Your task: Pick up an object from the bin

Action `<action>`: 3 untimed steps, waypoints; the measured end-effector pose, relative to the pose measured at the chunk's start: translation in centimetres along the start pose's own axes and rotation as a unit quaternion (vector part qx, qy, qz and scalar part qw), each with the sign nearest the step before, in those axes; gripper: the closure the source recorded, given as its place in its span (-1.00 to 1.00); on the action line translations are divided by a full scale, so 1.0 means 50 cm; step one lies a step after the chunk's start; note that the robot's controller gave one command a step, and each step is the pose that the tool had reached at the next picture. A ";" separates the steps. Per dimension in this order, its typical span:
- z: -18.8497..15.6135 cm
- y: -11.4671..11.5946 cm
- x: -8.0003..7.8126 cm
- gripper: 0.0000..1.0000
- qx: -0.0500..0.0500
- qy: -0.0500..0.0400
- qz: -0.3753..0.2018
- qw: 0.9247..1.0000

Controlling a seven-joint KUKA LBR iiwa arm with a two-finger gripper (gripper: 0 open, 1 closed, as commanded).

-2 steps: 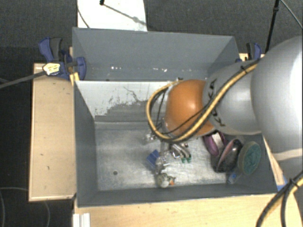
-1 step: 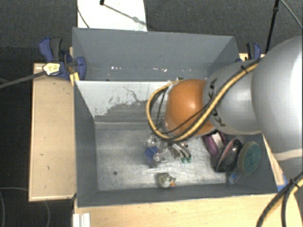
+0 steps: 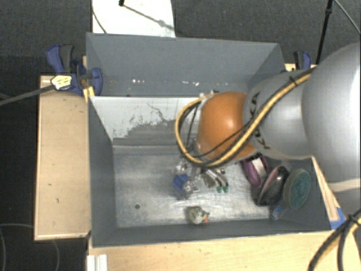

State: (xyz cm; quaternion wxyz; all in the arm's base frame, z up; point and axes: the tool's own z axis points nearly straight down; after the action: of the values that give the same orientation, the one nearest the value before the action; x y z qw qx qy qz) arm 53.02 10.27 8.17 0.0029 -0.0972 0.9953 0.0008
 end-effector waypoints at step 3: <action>-0.137 -0.001 -0.007 1.00 0.000 0.000 0.004 1.000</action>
Offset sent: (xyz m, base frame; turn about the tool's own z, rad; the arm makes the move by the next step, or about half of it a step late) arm -0.0002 0.0000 0.0118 0.0000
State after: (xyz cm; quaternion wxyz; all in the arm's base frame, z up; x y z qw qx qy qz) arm 53.35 10.30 15.02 0.0027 -0.0929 0.9957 0.0005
